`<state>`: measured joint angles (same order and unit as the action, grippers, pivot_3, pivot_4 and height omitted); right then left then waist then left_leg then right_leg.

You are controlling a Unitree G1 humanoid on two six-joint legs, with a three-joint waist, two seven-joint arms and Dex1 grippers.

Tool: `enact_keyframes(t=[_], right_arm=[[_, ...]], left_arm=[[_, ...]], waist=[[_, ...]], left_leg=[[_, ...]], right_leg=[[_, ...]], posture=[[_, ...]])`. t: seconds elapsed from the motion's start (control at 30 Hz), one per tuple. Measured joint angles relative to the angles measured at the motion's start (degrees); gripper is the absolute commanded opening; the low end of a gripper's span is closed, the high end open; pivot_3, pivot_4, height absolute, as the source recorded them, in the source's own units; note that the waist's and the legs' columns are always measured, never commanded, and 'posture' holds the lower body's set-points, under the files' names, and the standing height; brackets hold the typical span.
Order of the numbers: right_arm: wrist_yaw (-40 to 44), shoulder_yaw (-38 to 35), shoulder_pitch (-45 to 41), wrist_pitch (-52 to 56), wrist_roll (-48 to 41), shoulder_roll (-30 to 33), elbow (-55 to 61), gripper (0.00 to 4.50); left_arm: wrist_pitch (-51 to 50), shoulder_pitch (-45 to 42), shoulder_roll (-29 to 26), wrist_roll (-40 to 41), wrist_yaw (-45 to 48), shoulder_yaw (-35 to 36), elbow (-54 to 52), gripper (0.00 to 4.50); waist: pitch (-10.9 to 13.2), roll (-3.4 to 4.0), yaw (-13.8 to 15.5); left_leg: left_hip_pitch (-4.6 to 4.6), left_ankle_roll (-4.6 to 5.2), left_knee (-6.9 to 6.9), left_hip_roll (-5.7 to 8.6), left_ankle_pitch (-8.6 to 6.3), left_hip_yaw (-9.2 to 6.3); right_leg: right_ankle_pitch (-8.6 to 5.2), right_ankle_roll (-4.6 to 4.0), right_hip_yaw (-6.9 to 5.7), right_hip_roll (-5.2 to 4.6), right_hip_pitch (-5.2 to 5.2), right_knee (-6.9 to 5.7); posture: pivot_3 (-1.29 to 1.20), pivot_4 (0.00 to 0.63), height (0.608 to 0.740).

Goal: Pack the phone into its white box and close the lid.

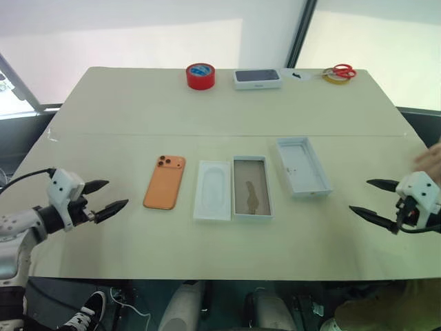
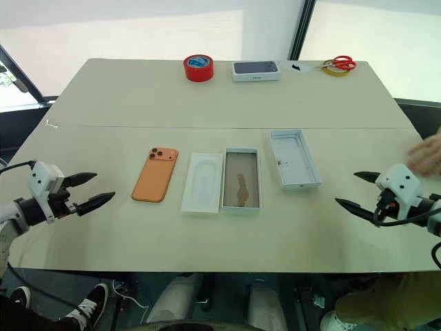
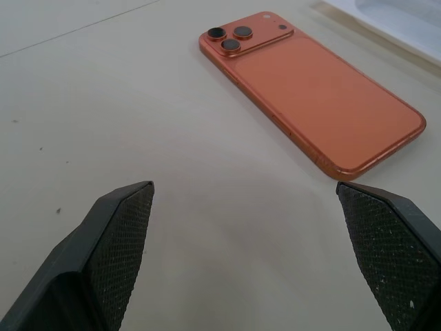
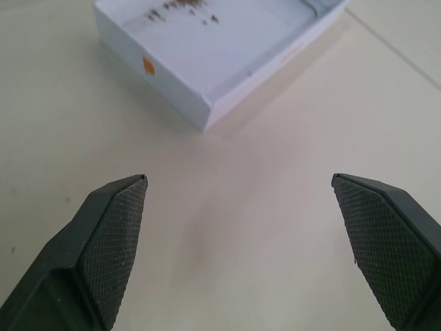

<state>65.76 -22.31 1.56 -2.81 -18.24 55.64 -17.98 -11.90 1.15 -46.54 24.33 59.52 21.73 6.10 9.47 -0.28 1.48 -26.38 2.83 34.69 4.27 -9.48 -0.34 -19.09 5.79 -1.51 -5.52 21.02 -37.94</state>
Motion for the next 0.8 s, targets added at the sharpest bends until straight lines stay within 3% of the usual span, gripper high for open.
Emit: enact_keyframes(t=[0.2, 0.8], right_arm=[[0.0, 0.0, 0.2, -1.3, 0.0, 0.0, -1.1, 4.49], [-1.1, 0.0, 1.1, 0.4, -0.3, -0.3, 3.0, 4.49]], left_arm=[[2.4, -0.3, 0.0, -0.8, -0.9, -0.1, 0.1, 4.44], [-4.2, -5.8, 0.4, 0.1, 0.1, -0.9, 0.3, 4.44]], waist=[[0.0, 0.05, -0.8], [0.0, 0.08, -0.8]], left_leg=[[0.00, 0.00, -0.05, 0.00, 0.00, 0.00], [0.00, 0.00, -0.04, 0.00, 0.00, 0.01]], right_leg=[[0.00, 0.01, 0.00, 0.00, 0.02, 0.01], [0.02, 0.05, 0.00, 0.01, 0.03, 0.00]], posture=[[0.00, 0.150, 0.738], [0.00, 0.150, 0.738]])
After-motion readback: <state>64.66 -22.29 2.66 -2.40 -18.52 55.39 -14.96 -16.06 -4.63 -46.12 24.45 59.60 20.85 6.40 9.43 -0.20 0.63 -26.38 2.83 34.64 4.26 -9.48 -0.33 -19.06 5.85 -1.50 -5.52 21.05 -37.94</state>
